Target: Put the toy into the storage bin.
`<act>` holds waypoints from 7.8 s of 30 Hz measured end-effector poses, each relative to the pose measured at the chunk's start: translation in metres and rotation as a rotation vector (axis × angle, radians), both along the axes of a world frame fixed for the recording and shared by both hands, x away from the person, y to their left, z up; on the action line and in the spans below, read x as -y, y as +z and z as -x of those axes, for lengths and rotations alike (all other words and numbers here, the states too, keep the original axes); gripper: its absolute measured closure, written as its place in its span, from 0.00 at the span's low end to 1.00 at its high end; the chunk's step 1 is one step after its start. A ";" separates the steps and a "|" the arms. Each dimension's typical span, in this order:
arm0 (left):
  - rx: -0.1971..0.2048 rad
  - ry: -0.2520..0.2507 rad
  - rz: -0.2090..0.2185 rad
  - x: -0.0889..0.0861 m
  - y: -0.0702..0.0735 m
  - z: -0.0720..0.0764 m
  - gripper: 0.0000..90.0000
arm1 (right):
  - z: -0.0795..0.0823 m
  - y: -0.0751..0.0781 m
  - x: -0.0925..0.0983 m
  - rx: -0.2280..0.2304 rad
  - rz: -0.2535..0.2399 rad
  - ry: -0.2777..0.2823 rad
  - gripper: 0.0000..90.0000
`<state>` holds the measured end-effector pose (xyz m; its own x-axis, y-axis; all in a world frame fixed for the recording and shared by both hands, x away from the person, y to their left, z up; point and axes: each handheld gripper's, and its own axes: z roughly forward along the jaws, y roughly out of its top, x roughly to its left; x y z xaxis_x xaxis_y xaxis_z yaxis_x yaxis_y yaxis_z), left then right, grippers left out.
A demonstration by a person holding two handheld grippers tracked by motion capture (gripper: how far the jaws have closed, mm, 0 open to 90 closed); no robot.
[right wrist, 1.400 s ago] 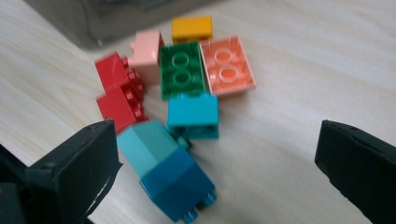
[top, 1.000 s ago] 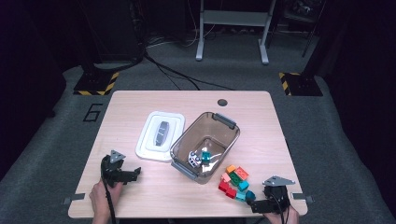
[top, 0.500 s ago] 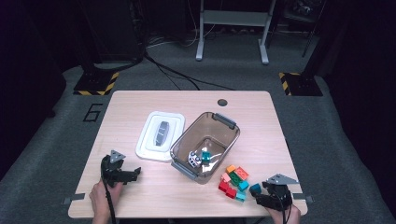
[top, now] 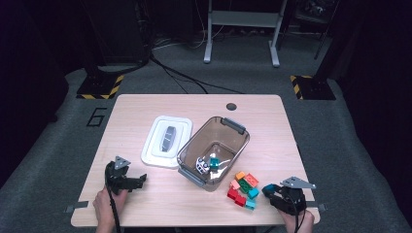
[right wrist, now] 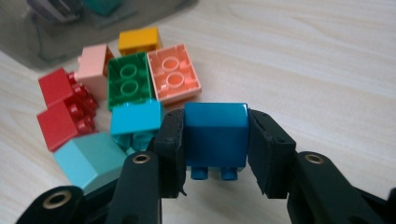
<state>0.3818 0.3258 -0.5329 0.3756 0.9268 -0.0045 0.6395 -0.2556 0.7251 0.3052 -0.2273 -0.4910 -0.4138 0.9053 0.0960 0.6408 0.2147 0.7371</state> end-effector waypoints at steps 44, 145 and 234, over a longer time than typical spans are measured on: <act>0.000 0.000 0.000 0.000 0.000 0.000 0.00 | -0.091 0.066 -0.023 0.048 0.016 -0.010 0.65; 0.002 0.000 -0.002 0.000 0.000 0.000 0.00 | -0.054 0.074 -0.029 -0.014 0.014 0.096 0.00; 0.004 0.000 -0.002 0.000 0.000 0.000 0.00 | -0.096 0.114 -0.030 0.085 -0.017 -0.030 0.65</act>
<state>0.3822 0.3260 -0.5330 0.3755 0.9268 -0.0009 0.6364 -0.2572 0.7272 0.4013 -0.1975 -0.3767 -0.3937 0.9160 0.0774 0.5814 0.1830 0.7928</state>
